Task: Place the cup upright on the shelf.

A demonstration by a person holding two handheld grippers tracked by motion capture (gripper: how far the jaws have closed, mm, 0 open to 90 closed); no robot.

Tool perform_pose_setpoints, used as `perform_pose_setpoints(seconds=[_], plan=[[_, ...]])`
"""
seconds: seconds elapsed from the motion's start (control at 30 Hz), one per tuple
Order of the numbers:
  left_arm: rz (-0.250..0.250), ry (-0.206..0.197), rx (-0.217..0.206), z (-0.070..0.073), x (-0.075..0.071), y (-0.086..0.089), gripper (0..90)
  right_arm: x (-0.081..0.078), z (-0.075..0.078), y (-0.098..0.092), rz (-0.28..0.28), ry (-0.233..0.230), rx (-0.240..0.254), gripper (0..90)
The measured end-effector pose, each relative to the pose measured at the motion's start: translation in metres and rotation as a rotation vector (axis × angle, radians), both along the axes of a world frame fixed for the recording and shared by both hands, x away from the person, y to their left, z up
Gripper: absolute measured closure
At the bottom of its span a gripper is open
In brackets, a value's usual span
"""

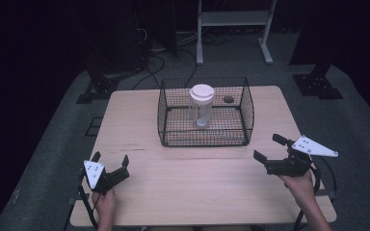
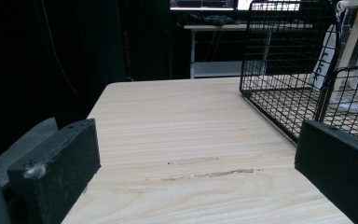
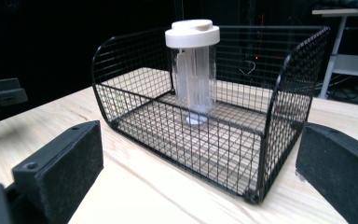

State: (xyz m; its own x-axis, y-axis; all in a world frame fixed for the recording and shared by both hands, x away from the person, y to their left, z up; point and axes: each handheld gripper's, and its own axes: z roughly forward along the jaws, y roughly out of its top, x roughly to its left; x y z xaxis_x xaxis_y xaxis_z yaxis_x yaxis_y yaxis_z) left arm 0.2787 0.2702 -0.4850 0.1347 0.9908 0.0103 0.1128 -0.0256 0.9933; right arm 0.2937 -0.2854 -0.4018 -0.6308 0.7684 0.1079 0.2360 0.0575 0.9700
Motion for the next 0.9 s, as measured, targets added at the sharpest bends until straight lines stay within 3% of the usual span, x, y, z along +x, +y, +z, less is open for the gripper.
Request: perform_pose_setpoints(seconds=[0.37,0.9], plan=[[-0.001,-0.004,0.002,0.000,0.000,-0.001,0.0,-0.010,-0.020,-0.011,-0.020,0.033,0.003,0.0],[-0.001,-0.011,0.002,0.001,-0.001,0.000,0.0,-0.028,-0.032,-0.012,-0.021,0.040,-0.016,0.0]])
